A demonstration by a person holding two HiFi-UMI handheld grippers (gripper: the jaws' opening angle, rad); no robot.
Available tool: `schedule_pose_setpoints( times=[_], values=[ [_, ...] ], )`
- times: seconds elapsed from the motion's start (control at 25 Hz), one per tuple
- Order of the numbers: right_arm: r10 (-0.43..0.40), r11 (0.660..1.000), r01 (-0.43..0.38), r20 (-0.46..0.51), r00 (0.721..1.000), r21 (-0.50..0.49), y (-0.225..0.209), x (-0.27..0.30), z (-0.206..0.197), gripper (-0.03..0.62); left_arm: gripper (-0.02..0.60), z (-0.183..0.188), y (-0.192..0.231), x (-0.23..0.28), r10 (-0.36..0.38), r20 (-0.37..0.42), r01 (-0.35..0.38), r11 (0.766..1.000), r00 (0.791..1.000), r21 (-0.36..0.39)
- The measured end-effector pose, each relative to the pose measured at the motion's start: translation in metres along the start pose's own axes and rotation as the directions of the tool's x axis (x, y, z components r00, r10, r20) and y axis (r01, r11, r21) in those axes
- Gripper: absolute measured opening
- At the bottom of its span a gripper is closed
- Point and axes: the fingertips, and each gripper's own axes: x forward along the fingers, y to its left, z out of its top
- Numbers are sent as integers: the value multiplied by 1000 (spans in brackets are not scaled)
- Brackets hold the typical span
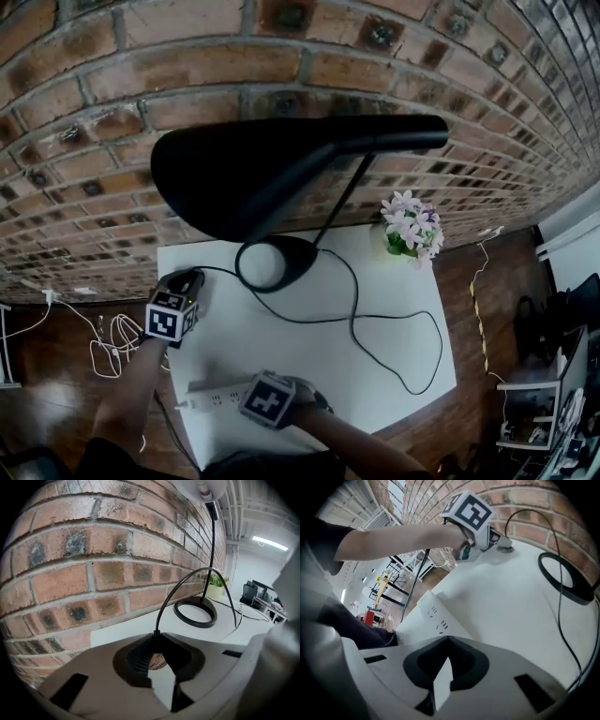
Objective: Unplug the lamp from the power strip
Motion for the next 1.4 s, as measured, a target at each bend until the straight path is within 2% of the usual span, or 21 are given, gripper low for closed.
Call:
schedule_pose_setpoints(
  times=[0.12,0.32,0.44,0.52,0.64,0.88,1.08,1.4],
  values=[
    [41,999,-42,-73,996,-22,4,-1,-3,-2,66,-3,-2,-1,-11,-17,12,1000,1000,19],
    [53,998,-55,-84,995,-29,5,-5,-3,-2,70,-8,-5,-5,2,-53,2,997,999,81],
    [87,996,-88,-66,994,-21,13,-3,2,-2,122,-9,-12,-9,-28,-68,34,996,997,86],
    [99,995,-101,-68,993,-20,17,-2,2,-2,135,-13,-12,-10,-37,-83,44,995,996,92],
    [69,997,-71,-66,995,-37,13,-4,2,-2,135,-15,-11,-14,-39,-93,46,995,995,84],
    [44,998,-47,-48,998,-43,15,-8,3,-2,135,-13,-6,-29,-26,-78,36,991,997,126],
    [6,998,-8,-25,1000,-58,17,-16,5,-1,135,-3,-11,-48,-16,-54,21,995,998,98],
    [-38,996,37,-16,999,-83,21,-34,5,0,115,2,-28,-89,-34,-42,38,996,999,78]
  ],
)
